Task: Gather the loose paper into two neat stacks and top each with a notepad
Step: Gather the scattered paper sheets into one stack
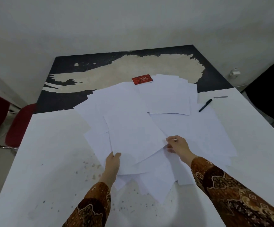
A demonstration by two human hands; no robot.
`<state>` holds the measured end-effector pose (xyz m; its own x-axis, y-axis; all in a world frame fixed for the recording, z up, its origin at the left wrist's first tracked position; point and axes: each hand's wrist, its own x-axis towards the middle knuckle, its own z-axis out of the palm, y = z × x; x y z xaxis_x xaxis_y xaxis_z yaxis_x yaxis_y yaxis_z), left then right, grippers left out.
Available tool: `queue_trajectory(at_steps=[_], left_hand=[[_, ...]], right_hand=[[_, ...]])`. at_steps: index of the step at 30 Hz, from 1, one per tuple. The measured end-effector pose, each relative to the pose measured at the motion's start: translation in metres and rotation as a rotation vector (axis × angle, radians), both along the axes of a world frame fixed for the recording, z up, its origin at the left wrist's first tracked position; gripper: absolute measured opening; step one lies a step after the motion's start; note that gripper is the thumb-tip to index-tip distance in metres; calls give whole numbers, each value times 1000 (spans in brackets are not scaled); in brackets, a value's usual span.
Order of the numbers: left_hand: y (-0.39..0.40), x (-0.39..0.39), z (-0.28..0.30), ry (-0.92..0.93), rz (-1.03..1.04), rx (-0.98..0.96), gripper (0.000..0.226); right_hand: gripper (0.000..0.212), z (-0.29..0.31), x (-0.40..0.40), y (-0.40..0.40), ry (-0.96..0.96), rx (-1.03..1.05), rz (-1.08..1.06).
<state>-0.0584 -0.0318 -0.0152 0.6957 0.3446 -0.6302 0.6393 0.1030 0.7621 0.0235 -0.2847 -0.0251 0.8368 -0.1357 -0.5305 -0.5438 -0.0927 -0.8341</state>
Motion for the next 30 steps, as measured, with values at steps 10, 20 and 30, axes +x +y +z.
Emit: queue_trajectory(at_steps=[10, 20, 30], left_hand=[[15, 30, -1, 13, 4, 14, 67], [42, 53, -19, 29, -157, 154, 54], [67, 54, -30, -5, -56, 190, 62]], right_hand=[[35, 6, 39, 3, 149, -338, 644], [63, 12, 137, 37, -395, -894, 692], [63, -14, 183, 47, -416, -1039, 824]])
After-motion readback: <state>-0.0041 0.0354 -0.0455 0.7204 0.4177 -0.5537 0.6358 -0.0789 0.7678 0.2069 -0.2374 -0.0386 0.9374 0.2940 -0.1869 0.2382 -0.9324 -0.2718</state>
